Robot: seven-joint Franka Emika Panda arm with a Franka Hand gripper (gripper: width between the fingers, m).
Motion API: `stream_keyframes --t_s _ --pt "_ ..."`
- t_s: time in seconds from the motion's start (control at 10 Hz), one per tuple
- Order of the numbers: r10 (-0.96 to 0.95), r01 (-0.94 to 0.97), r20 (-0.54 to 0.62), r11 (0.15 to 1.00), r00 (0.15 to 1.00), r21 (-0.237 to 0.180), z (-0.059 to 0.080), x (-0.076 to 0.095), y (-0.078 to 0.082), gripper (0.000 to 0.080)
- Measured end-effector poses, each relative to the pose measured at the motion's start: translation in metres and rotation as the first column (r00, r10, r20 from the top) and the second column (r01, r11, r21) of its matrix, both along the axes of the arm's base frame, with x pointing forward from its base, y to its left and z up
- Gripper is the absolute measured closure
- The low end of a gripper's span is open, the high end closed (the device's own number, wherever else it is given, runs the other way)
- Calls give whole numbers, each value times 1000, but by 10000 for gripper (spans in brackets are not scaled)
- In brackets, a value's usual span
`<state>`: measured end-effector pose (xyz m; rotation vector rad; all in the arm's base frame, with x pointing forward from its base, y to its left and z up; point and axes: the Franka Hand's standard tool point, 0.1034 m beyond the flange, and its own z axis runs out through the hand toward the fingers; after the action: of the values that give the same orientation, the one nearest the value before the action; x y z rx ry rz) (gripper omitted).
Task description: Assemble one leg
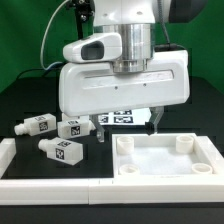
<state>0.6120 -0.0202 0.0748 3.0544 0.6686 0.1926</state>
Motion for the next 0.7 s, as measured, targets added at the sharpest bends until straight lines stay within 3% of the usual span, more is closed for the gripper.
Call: stream_keyframes --t_s 0.2,0.4,0.7 --pt "122 -122 -1 991 992 -50 -2 -11 -36 151" --pt "226 -226 -1 971 974 -82 -6 -23 -57 151" --pt "206 -206 -10 976 979 -73 -7 -24 -53 151"
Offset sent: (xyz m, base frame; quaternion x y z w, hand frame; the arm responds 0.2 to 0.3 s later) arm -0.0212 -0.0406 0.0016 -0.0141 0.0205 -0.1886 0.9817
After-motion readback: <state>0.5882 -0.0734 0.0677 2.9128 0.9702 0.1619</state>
